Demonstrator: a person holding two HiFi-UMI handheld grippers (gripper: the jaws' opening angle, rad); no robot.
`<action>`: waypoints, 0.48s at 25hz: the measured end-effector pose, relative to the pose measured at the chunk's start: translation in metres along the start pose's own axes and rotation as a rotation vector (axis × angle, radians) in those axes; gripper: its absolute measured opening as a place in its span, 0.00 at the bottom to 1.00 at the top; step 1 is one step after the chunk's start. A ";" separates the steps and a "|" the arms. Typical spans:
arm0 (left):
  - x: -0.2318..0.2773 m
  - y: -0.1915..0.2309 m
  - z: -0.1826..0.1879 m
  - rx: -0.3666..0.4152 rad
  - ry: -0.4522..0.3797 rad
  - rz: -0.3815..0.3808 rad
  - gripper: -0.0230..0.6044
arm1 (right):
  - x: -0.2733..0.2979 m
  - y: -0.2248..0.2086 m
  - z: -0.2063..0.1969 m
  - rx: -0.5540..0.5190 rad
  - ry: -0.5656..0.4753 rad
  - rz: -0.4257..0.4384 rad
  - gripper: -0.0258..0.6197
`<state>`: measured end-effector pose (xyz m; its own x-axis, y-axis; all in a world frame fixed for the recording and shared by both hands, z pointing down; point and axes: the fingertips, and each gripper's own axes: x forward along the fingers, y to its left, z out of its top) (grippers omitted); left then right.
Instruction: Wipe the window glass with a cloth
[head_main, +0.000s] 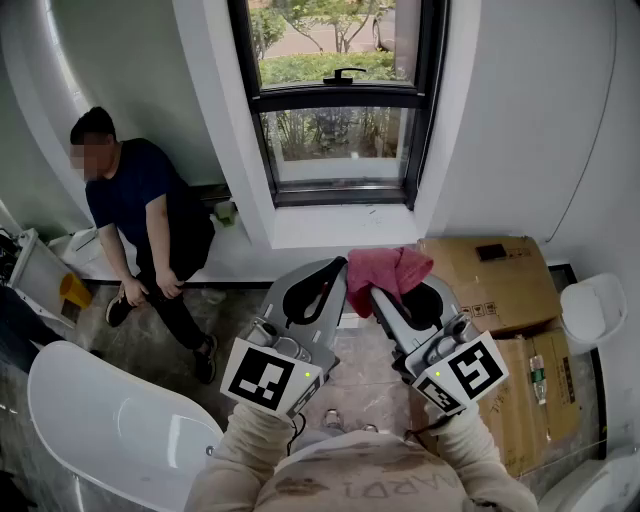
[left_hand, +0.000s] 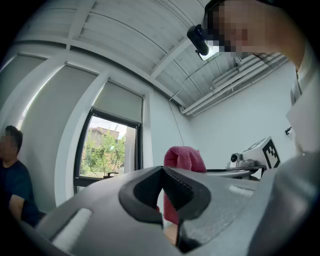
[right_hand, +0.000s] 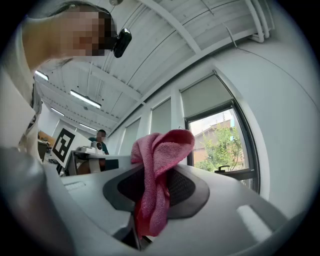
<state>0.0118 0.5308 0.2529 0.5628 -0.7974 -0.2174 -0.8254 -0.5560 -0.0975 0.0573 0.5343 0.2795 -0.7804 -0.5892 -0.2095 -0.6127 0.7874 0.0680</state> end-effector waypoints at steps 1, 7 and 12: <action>0.001 0.000 0.000 0.000 -0.002 0.000 0.04 | 0.000 -0.001 0.000 0.000 -0.002 0.001 0.24; 0.002 0.004 0.000 0.001 -0.003 0.004 0.04 | 0.003 0.000 -0.001 0.000 -0.003 0.009 0.24; 0.000 0.013 -0.001 0.001 -0.002 0.003 0.04 | 0.012 0.004 -0.004 -0.003 0.001 0.010 0.24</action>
<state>0.0012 0.5235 0.2525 0.5599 -0.7989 -0.2198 -0.8274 -0.5530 -0.0976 0.0454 0.5296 0.2807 -0.7863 -0.5818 -0.2081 -0.6056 0.7925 0.0726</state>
